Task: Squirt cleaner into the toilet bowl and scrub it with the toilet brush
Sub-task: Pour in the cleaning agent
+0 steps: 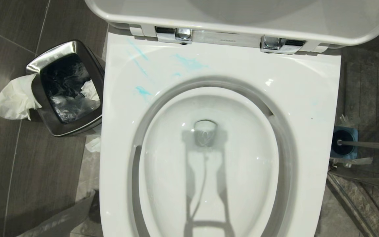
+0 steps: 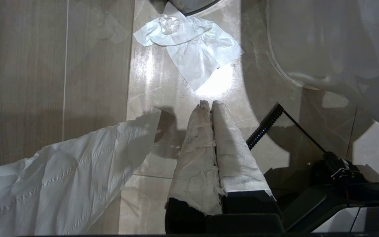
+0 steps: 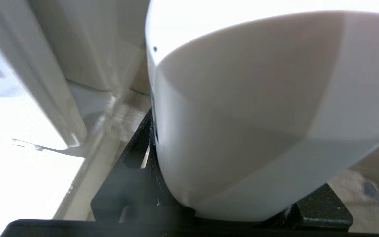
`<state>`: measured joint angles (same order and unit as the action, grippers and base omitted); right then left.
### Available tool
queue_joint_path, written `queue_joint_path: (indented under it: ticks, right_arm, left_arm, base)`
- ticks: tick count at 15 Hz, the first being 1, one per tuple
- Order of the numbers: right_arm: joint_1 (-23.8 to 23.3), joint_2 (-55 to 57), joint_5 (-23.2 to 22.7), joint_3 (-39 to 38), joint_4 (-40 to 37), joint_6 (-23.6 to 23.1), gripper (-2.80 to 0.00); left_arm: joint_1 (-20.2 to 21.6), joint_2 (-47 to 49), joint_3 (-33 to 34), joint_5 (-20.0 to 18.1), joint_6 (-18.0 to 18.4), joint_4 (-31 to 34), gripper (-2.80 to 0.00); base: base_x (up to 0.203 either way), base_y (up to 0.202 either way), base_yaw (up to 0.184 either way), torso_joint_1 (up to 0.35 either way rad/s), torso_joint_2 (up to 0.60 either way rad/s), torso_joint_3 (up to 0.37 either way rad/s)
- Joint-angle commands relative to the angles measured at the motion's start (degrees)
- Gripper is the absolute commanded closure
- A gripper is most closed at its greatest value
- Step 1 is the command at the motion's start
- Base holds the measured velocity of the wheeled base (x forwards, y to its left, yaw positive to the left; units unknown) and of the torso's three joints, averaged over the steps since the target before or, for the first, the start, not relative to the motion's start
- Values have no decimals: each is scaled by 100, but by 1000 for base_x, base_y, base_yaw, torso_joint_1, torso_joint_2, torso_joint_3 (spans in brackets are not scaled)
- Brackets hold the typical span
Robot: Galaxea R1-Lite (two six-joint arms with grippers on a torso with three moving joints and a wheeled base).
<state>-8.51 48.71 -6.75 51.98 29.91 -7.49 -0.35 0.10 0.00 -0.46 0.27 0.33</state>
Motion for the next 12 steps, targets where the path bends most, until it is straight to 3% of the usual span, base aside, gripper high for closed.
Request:
queue_joint_path:
  ticks: [1, 4, 12]
  right_arm:
    - [-2, -142, 118, 38, -196, -7, 0]
    - [6, -265, 165, -4, -327, -7, 0]
    - [-2, -460, 244, 40, -592, -7, 0]
  left_arm:
    - [1, 8, 9, 2, 0, 2, 0]
    - [0, 8, 9, 20, -18, 2, 0]
    - [0, 8, 9, 27, -18, 2, 0]
  base:
    - [0, 0, 0, 0, 0, 0]
    - [0, 0, 0, 2, -1, 65]
    - [0, 0, 0, 0, 3, 191]
